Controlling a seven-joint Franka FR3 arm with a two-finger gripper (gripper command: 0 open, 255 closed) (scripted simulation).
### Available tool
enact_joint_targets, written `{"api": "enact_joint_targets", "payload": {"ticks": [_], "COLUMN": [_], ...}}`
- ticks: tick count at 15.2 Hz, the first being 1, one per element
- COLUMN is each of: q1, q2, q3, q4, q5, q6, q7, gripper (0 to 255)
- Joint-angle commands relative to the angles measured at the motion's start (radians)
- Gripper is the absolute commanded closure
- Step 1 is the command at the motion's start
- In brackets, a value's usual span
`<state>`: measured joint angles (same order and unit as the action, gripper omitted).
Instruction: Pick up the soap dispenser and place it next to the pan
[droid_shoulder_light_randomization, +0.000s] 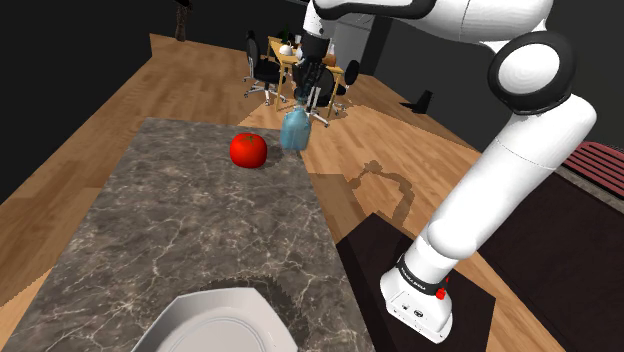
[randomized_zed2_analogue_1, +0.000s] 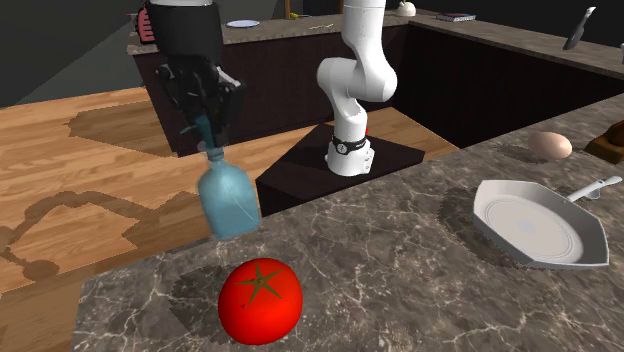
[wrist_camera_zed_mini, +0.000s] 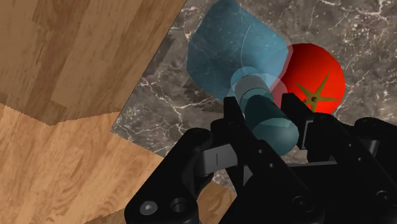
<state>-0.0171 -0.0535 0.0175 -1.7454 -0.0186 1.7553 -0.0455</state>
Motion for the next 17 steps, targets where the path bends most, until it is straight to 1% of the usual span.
{"api": "enact_joint_targets", "payload": {"ticks": [1,4,10,17], "q1": [0.000,0.000,0.064,0.137], "q2": [0.006,0.011,-0.053,-0.082], "q3": [0.000,0.000,0.074,0.167], "q4": [0.037,0.074,0.002,-0.027], "q5": [0.000,0.000,0.000,0.006], "q6": [-0.030,-0.063,-0.057,-0.061], "q7": [-0.001,-0.001,0.136,0.301], "gripper": [255,255,255,255]}}
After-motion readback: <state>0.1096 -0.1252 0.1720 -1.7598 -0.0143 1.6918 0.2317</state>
